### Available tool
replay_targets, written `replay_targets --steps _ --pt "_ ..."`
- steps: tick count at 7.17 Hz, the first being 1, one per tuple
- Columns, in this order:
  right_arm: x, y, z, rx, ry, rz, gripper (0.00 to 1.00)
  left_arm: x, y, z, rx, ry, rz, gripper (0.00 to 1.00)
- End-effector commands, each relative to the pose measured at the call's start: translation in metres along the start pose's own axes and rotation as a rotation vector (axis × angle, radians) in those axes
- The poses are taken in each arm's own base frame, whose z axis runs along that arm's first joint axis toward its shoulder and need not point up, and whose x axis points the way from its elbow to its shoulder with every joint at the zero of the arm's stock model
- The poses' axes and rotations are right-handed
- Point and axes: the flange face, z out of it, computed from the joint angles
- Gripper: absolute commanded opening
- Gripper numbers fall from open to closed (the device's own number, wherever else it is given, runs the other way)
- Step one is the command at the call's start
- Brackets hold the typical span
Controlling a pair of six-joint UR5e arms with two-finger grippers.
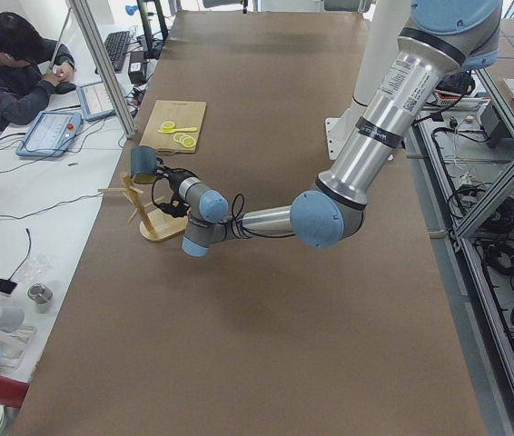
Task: Hang cup on storage rack
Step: 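Slide the mug handle onto the branch with the left gripper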
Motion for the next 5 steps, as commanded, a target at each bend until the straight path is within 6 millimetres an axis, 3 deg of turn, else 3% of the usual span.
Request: replay_targets --steps 1,2,3,5 --pt "-0.0001 -0.0001 -0.0001 0.001 0.000 0.001 1.00 -0.0013 -0.0084 -0.0031 0.021 0.004 -0.002 0.00" --pt "-0.0001 -0.0001 -0.0001 0.001 0.000 0.001 1.00 0.0016 -0.0114 -0.0040 0.038 0.047 0.009 0.22" --pt "0.0003 0.0009 0.0004 0.000 0.000 0.000 1.00 0.0014 -0.0106 -0.0017 0.045 0.063 0.020 0.98" --pt "-0.0001 -0.0001 -0.0001 0.001 0.000 -0.001 1.00 -0.0043 -0.0035 0.0011 0.027 0.049 0.112 0.99"
